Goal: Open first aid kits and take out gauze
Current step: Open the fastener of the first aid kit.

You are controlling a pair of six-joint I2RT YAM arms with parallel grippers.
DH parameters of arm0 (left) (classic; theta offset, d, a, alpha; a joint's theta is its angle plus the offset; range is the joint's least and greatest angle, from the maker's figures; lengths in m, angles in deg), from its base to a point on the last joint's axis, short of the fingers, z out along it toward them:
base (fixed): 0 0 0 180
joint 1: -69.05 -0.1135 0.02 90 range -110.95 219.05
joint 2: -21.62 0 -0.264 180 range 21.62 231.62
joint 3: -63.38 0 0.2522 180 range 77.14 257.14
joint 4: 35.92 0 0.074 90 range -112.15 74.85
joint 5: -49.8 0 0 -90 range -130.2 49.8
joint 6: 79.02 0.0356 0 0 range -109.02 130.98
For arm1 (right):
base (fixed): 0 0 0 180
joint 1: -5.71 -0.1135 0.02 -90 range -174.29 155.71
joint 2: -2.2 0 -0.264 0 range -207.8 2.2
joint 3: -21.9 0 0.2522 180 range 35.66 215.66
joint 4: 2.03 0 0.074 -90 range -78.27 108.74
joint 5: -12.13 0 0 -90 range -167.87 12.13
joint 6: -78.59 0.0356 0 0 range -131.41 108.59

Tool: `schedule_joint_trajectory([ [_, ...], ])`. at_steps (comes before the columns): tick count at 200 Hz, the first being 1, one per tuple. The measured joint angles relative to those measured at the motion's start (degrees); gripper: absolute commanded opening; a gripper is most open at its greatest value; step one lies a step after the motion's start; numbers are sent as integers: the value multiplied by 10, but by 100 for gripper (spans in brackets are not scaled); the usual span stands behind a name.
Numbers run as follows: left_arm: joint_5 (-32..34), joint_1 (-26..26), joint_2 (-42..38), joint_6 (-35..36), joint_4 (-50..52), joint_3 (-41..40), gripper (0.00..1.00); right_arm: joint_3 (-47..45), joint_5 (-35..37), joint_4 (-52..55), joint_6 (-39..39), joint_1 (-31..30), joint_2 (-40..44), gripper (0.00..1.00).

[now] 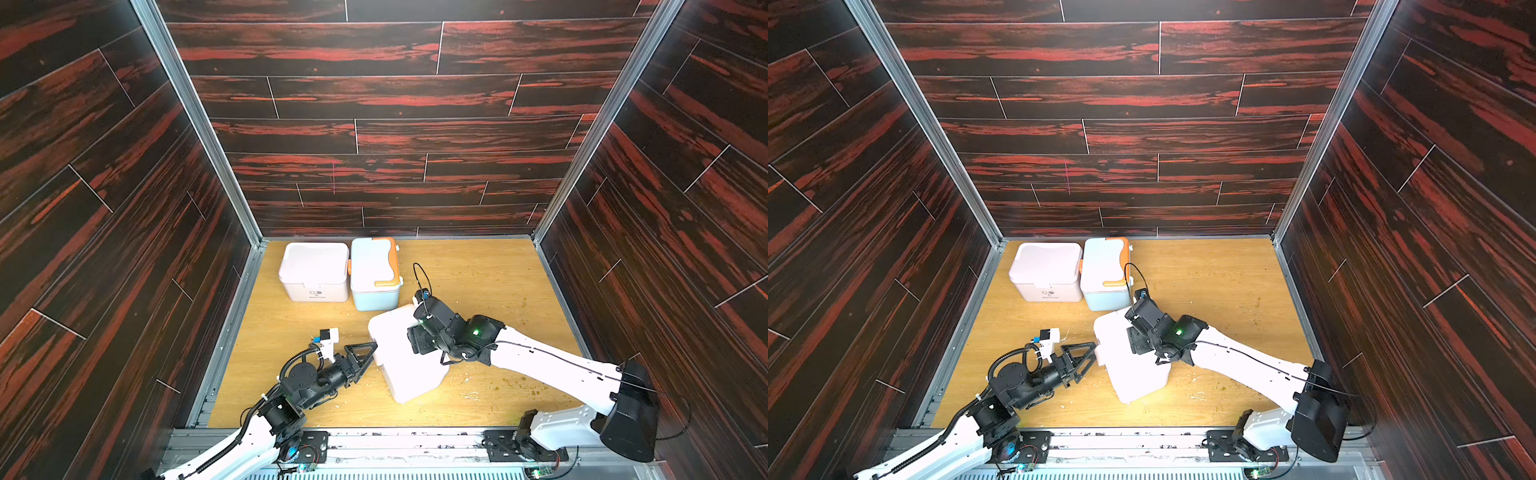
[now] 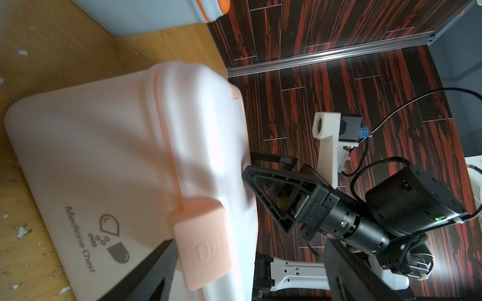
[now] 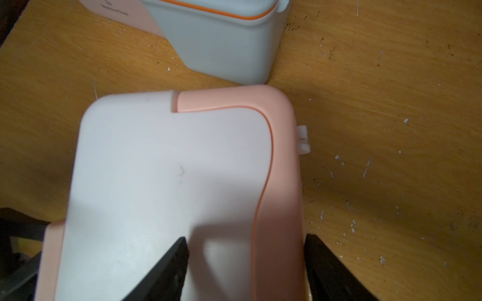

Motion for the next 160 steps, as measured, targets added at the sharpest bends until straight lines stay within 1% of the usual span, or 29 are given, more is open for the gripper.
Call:
schedule_joint_trajectory([
  [25, 32, 0, -59, 0, 81, 1, 97, 8, 0, 12, -1, 0, 1, 85],
  [37, 50, 0, -94, 4, 146, 7, 99, 12, 0, 25, -3, 0, 5, 91],
  [59, 77, 0, -151, 16, 274, 33, 99, 11, 0, 61, -5, 0, 30, 98],
  [75, 88, 0, -174, 27, 345, 61, 99, 1, -2, 72, -6, 0, 61, 99],
  [91, 91, 0, -176, 40, 389, 86, 99, -17, -7, 66, -7, 0, 104, 99],
  [105, 91, 0, -163, 54, 410, 105, 98, -40, -14, 53, -8, 1, 142, 99],
  [119, 92, 0, -126, 71, 425, 129, 97, -59, -22, 38, -8, 4, 167, 99],
  [140, 92, 0, -37, 102, 435, 175, 95, -81, -32, 14, -10, 8, 180, 99],
  [160, 89, 1, 68, 130, 439, 229, 88, -101, -31, -2, -12, 11, 186, 99],
])
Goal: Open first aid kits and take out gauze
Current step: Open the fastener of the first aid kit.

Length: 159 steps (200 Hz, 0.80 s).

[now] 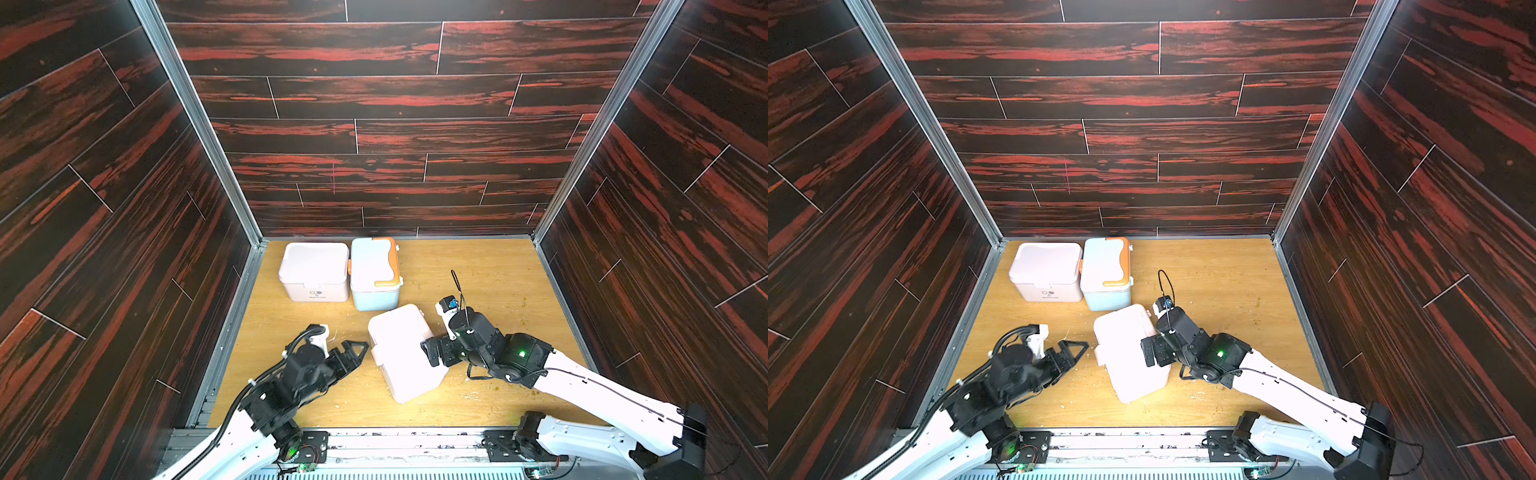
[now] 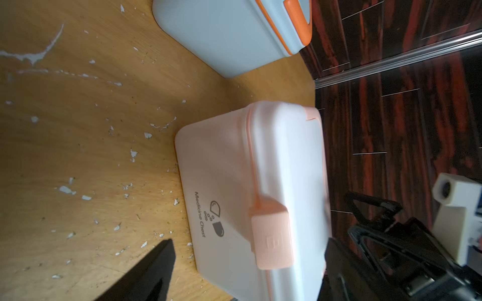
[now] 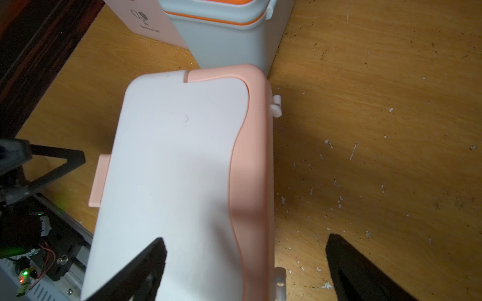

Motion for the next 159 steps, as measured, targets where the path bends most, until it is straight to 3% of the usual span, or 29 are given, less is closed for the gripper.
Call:
schedule_joint_trajectory([
  [27, -9, 5, 104, 19, -26, 32, 87, -22, 3, -13, 0, 6, 14, 99],
  [52, -17, 13, 142, 21, -46, 32, 81, -35, 6, -27, 1, 9, 29, 99],
  [100, -20, 18, 112, 14, -42, 17, 72, -57, 11, -38, 8, 13, 37, 99],
  [159, -4, 18, 36, 7, 10, -15, 71, -63, 8, -51, 10, 13, 37, 99],
])
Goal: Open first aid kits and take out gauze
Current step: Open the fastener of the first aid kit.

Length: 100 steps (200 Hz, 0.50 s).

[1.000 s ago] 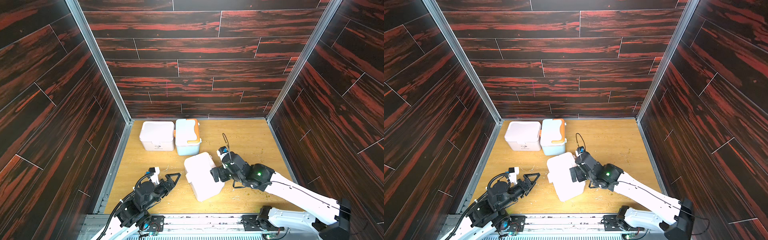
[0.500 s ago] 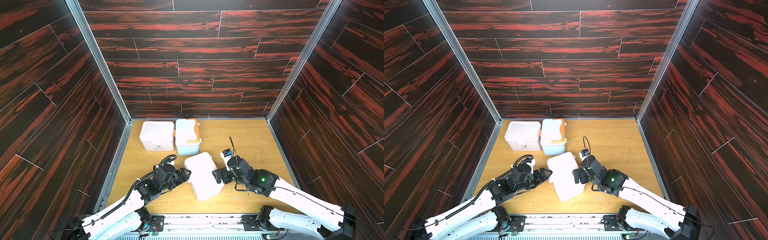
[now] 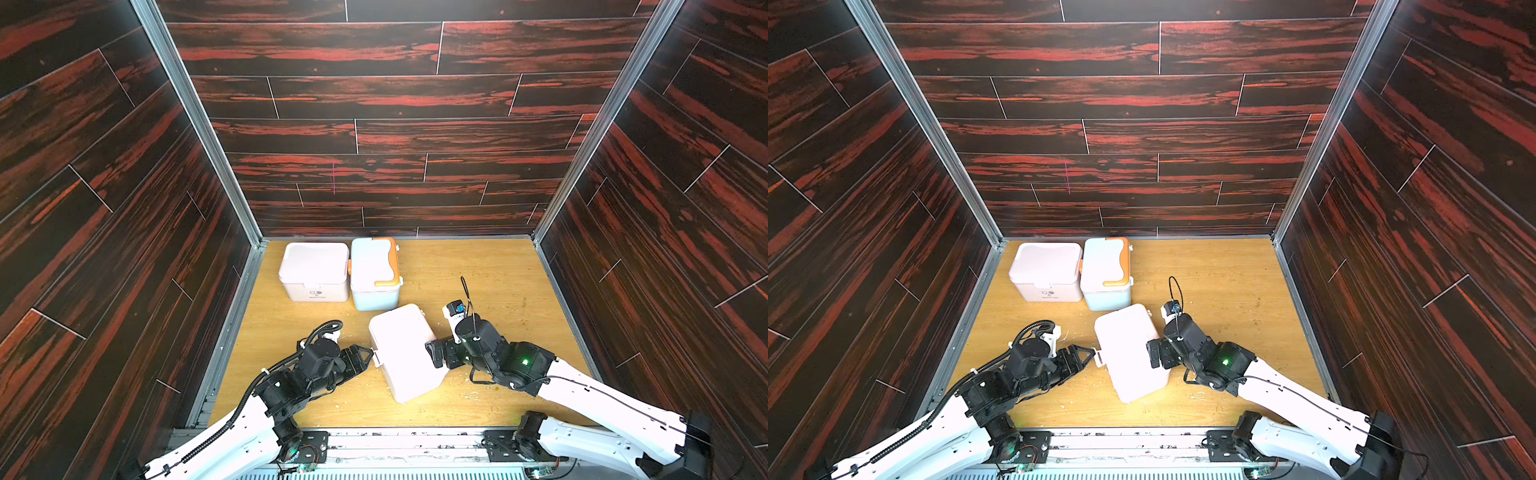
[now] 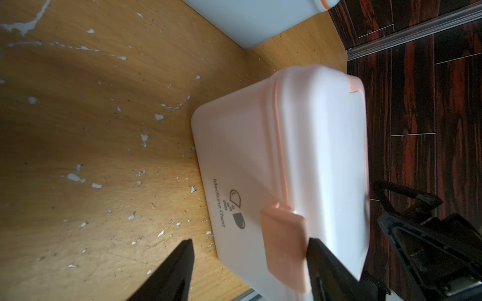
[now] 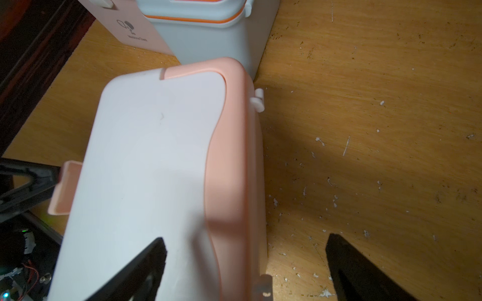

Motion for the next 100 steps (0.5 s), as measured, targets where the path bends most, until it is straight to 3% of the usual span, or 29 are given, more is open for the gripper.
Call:
schedule_joint_trajectory([
  [54, 14, 0, 18, -10, 6, -38, 71, 0, -10, -2, 0, 0, -7, 99],
  [100, 29, 0, -41, -8, 51, -14, 74, 23, -22, 2, 3, 5, -6, 98],
])
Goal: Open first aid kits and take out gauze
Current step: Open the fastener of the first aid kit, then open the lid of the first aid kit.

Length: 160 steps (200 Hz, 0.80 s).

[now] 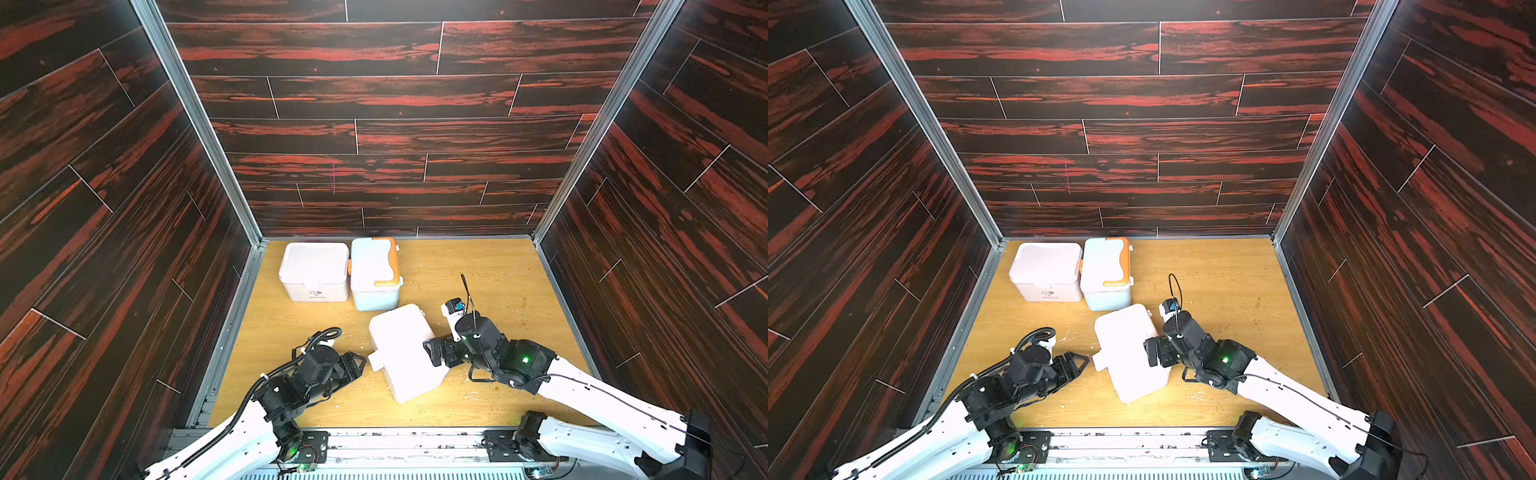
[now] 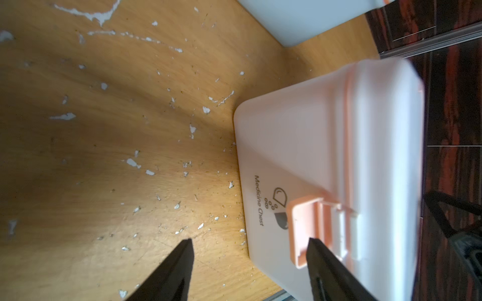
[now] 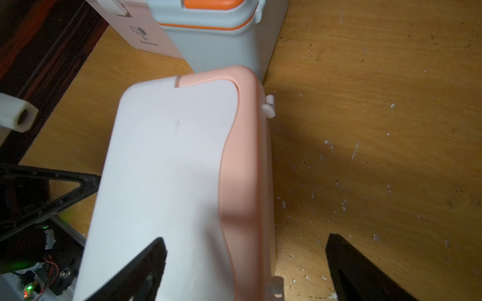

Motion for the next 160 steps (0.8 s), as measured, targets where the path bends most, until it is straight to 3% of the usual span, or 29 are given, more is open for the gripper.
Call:
schedule_joint_trajectory([
  [19, 1, 0, -19, 5, 8, 32, 76, 5, -33, -6, 0, 24, 5, 94],
  [34, -4, 0, -15, 6, 0, 61, 76, -1, -83, -18, 2, 65, 12, 82],
  [58, -37, 0, 33, 5, -32, 102, 75, -29, -171, -44, 8, 135, 30, 71],
  [79, -63, 6, 85, 2, -71, 117, 74, -51, -238, -63, 14, 161, 39, 63],
  [160, -89, 10, 138, -17, -123, 116, 74, -79, -359, -103, 22, 178, 35, 61],
])
